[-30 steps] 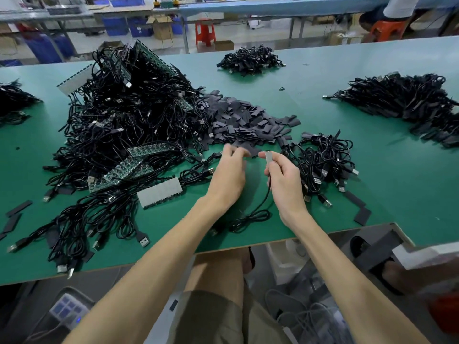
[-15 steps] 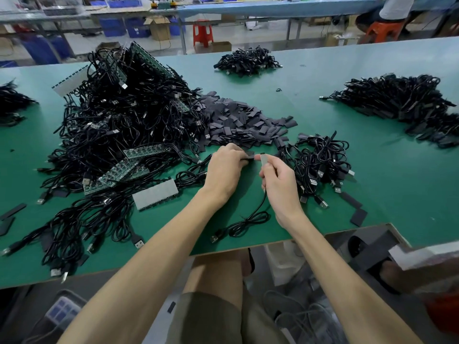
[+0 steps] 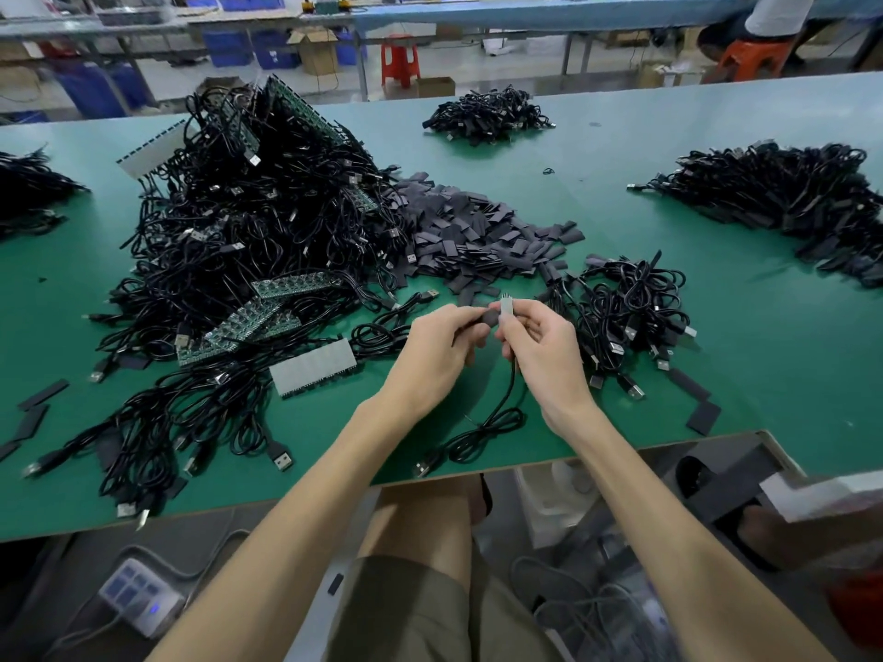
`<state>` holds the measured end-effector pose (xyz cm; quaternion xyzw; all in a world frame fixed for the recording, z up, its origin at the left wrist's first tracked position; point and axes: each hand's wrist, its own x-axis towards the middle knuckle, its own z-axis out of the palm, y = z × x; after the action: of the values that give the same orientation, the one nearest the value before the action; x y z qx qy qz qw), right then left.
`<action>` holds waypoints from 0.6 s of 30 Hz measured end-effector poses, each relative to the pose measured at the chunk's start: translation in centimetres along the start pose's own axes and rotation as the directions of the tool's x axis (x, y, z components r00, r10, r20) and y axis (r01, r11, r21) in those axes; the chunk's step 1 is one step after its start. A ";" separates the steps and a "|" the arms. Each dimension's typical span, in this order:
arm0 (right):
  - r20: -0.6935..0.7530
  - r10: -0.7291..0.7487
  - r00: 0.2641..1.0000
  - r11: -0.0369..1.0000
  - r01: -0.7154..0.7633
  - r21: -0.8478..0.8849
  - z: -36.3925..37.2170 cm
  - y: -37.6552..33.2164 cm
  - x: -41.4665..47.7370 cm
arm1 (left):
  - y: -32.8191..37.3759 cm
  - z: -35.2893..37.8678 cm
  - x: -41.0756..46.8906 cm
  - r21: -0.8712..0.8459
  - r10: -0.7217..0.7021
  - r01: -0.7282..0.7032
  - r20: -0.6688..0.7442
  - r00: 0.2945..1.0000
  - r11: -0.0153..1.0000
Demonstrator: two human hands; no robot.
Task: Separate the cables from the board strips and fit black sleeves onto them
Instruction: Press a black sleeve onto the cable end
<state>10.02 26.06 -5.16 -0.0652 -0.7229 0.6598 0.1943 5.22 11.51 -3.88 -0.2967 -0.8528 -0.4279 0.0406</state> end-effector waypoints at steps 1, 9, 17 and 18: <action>0.008 0.002 1.000 1.000 -0.002 0.001 0.0 0.0 0.0 | -0.1 0.0 -0.3 0.034 0.006 -0.006 0.021 1.000 0.999; 0.067 0.009 0.998 1.000 -0.011 0.027 -0.1 0.1 -0.1 | 0.6 0.3 -1.4 0.211 0.031 -0.041 0.050 0.998 0.977; 0.087 -0.043 0.995 0.999 0.045 -0.013 -0.3 0.7 0.2 | 0.9 0.6 -1.7 0.306 -0.011 0.015 -0.015 1.000 0.952; 0.097 -0.050 0.994 0.998 0.053 -0.026 -0.3 0.7 0.3 | 0.7 0.6 -1.7 0.310 -0.005 0.013 -0.026 1.000 0.951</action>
<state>9.79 26.54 -5.79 -0.0173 -0.7422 0.6467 0.1750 7.12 11.51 -4.27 -0.2776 -0.9100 -0.2927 0.0953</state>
